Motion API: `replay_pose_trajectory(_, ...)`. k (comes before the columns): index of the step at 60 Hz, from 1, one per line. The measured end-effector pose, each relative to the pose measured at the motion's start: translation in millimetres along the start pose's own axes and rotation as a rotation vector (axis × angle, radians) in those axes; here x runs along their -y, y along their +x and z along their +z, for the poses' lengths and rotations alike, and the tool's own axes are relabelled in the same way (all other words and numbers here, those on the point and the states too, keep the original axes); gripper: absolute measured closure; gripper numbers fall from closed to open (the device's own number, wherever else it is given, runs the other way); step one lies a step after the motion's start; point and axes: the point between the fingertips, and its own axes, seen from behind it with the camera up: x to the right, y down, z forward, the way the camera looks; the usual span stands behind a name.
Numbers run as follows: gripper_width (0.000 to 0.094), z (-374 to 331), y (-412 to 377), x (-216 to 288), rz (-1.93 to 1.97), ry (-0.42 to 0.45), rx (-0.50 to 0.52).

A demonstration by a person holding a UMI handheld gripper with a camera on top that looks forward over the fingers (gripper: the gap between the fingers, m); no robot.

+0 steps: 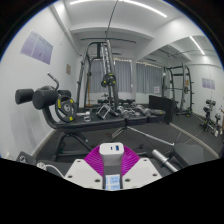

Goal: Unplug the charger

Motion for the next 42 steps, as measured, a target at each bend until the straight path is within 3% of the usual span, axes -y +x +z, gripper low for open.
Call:
replay_pose_trajectory(7, 0.0756, 11, 71, -12, -0.051, -0.085, -0.063)
replay_pose_trajectory(16, 0.0752, 24, 151, -87, -0.103, -0.261, -0.129)
replay_pose_trajectory(26, 0.0724, 36, 187, -157, -0.068, -0.391, -0.135)
replay_pose_trajectory(37, 0.0636, 54, 186, -192, -0.059, -0.469, -0.105)
replay_pose_trajectory(42, 0.0525, 59, 192, -188, -0.075, -0.458, -0.12)
